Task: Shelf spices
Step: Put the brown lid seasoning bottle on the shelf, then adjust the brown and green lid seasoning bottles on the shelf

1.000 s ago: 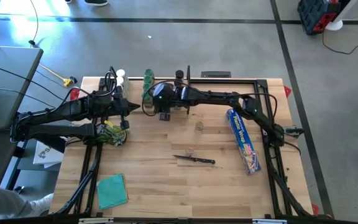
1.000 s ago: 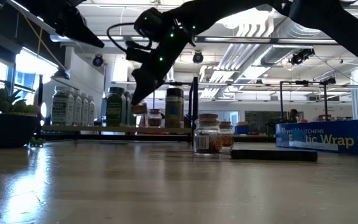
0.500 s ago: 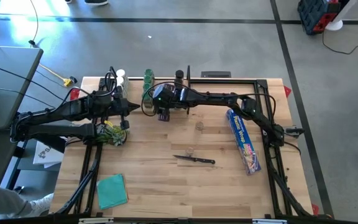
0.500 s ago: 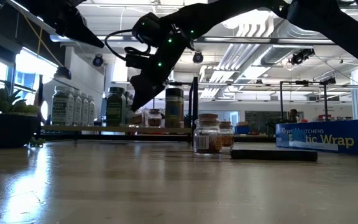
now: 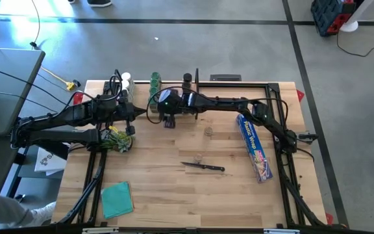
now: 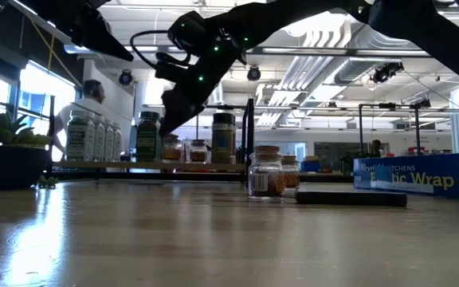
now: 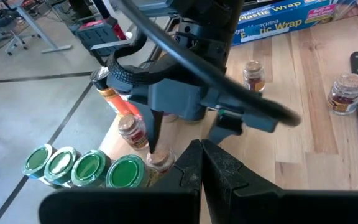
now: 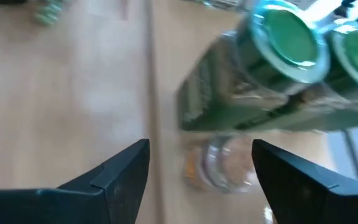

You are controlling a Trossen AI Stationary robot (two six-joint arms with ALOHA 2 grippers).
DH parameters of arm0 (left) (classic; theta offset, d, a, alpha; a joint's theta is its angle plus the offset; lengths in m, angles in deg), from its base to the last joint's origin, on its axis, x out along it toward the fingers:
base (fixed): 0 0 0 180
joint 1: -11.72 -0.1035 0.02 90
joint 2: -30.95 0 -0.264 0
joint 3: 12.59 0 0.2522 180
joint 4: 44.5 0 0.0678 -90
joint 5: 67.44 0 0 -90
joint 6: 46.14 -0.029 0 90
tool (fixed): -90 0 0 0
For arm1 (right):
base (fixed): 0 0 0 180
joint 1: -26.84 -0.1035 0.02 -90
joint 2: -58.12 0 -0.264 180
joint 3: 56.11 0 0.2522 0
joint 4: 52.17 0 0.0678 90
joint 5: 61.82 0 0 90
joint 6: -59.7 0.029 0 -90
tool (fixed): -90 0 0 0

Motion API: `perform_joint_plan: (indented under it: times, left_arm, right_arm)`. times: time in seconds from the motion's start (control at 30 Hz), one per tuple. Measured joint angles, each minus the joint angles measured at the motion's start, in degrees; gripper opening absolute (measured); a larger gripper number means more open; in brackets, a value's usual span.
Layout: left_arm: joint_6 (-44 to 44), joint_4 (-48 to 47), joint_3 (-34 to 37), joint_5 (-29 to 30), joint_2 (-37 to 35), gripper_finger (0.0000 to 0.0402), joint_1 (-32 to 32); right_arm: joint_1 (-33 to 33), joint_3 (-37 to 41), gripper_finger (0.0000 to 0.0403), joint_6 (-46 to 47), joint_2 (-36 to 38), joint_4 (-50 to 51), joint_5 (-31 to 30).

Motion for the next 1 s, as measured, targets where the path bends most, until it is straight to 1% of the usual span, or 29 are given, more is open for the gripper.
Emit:
perform_joint_plan:
  times: [0.07, 0.1, 0.27, 0.4, 0.53, 0.7, 0.77, 0.87, 1.0]
  left_arm:
    - [0.0, 0.0, 0.0, 0.0, 0.0, 0.0001, 0.0]
    - [0.0, 0.0, 0.0, 0.0, 0.0, 0.0001, 0.0]
    - [0.0, 0.0, 0.0, 0.0, 0.0, 0.0001, 0.0]
    - [0.0, 0.0, 0.0, 0.0, 0.0, 0.0001, 0.0]
    - [0.0, 0.0, 0.0, 0.0, 0.0, 0.0001, 0.0]
    - [0.0, 0.0, 0.0, 0.0, 0.0, 0.0001, 0.0]
    - [0.0, 0.0, 0.0, 0.0, 0.0, 0.0001, 0.0]
    - [0.0, 0.0, 0.0, 0.0, 0.0, 0.0001, 0.0]
    - [0.0, 0.0, 0.0, 0.0, 0.0, 0.0001, 0.0]
  right_arm:
    - [0.1, 0.0, 0.0275, 0.6, 0.0, 0.2, 2.7]
    - [0.1, 0.0, 0.0275, 1.2, 0.0, 0.4, 3.0]
    - [0.1, 0.0, 0.0275, 3.5, 0.0, 3.1, 2.6]
    - [-0.1, -0.4, 0.0275, 7.0, 0.6, 5.7, 2.1]
    - [-0.7, -4.1, 0.0275, 8.3, 0.8, 9.5, 2.2]
    - [-0.1, -7.1, 0.0275, 6.4, 1.2, 9.7, 2.0]
    - [0.7, -7.0, 0.0275, 6.5, 1.0, 11.0, 3.4]
    - [1.8, -5.5, 0.0275, 7.2, 1.0, 11.4, 7.2]
    - [1.9, -3.8, 0.0275, 7.0, 1.0, 12.2, 8.4]
